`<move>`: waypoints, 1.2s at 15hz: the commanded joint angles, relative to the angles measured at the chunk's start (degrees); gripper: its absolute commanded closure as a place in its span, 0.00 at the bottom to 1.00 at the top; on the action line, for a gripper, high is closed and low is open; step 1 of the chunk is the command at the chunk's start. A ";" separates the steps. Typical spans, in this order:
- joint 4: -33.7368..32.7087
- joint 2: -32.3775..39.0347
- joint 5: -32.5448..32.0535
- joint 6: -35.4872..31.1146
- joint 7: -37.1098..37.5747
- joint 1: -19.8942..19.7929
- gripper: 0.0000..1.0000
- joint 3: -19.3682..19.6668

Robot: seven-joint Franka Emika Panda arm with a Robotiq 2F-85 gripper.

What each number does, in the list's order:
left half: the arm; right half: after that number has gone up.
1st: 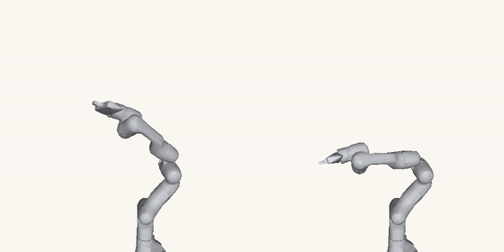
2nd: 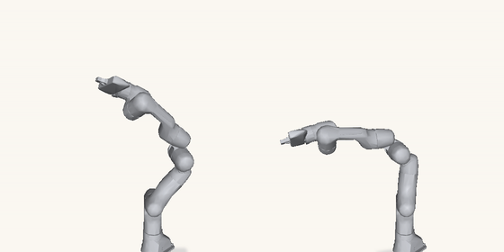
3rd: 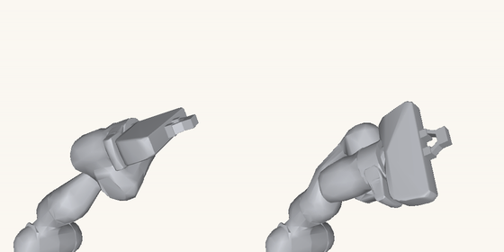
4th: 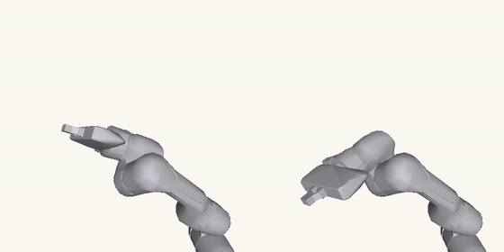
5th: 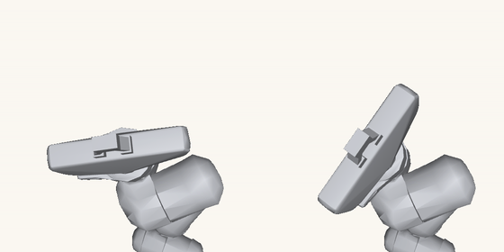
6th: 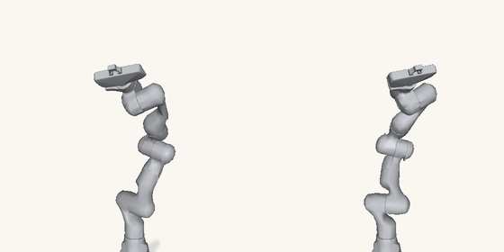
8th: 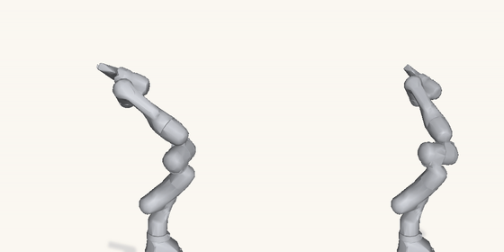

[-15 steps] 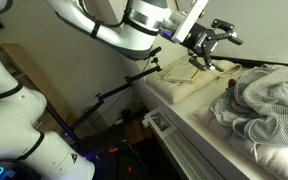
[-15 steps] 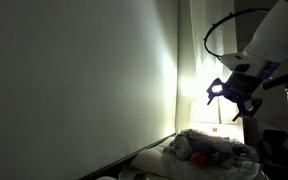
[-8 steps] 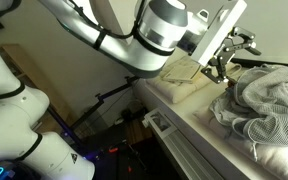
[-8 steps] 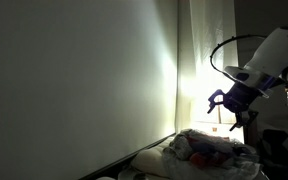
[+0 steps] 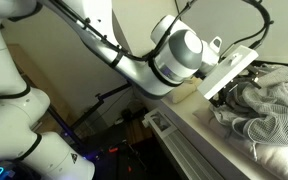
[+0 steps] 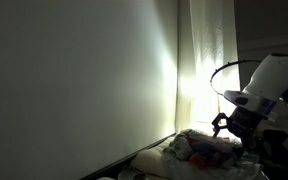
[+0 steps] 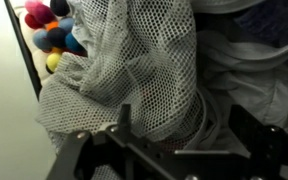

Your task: Open the bag

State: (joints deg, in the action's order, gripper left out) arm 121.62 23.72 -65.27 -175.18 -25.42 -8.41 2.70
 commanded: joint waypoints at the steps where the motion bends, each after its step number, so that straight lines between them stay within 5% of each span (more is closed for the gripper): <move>1: -2.73 3.04 -0.42 1.08 -0.20 1.14 0.00 -0.21; 6: -4.64 4.96 -1.53 2.68 0.24 3.48 0.02 0.37; 7: -4.93 5.00 -2.02 3.12 0.37 4.11 0.26 0.60; 9: -5.34 5.03 -2.99 4.21 0.35 5.18 0.32 0.87; 18: -7.08 5.03 -7.11 15.78 0.90 10.48 0.97 0.80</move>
State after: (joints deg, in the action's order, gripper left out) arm 115.55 28.50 -71.01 -163.56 -25.43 -0.26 3.12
